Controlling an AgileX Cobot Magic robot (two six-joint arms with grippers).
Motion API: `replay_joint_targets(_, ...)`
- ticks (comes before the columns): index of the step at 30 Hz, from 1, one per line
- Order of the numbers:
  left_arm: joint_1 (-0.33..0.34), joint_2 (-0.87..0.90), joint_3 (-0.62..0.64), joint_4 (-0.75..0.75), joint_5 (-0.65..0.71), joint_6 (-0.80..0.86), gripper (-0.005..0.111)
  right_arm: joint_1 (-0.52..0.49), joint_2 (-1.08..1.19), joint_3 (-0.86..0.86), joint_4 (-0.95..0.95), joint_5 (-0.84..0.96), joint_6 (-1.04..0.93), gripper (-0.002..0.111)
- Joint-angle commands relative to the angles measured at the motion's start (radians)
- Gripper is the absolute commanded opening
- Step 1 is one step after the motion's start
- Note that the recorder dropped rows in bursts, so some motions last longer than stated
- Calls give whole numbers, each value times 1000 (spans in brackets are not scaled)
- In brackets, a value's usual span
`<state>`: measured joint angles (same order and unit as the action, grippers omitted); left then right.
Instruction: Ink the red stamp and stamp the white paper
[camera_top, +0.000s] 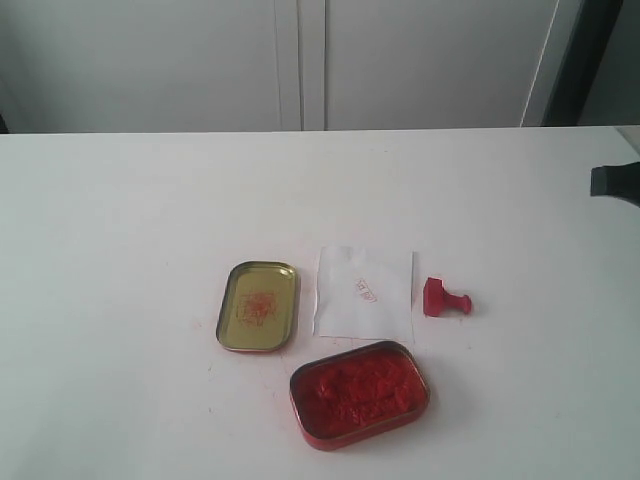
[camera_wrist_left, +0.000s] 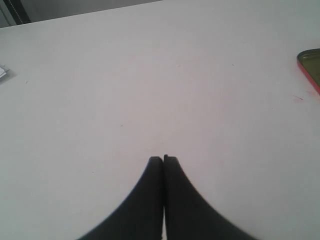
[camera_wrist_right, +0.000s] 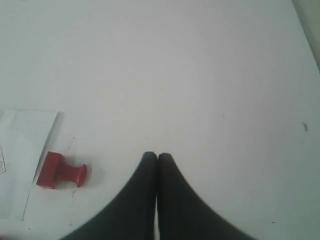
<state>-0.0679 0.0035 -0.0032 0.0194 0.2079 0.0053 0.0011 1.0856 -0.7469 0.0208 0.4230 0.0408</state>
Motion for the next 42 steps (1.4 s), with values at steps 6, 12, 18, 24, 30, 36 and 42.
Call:
replay_joint_targets(6,1,-3,3,-3,2,3,0,10,-299,4,-21,158,-19,0)
replay_joint_targets(12,1,-3,3,-3,2,3,0,10,-475,4,-21,253,-19,0)
replay_joint_targets(18,1,-3,3,-3,2,3,0,10,-586,4,-21,302,-19,0)
replay_joint_targets(24,1,-3,3,-3,2,3,0,10,-704,4,-21,313,-49,0)
replay_joint_targets(30,1,-3,3,-3,2,3,0,10,-824,26,-21,308,-72,0)
replay_joint_targets(36,1,-3,3,-3,2,3,0,10,-878,143,-21,199,-72,0)
replay_joint_targets(42,1,-3,3,-3,2,3,0,10,-876,215,-21,174,-72,0)
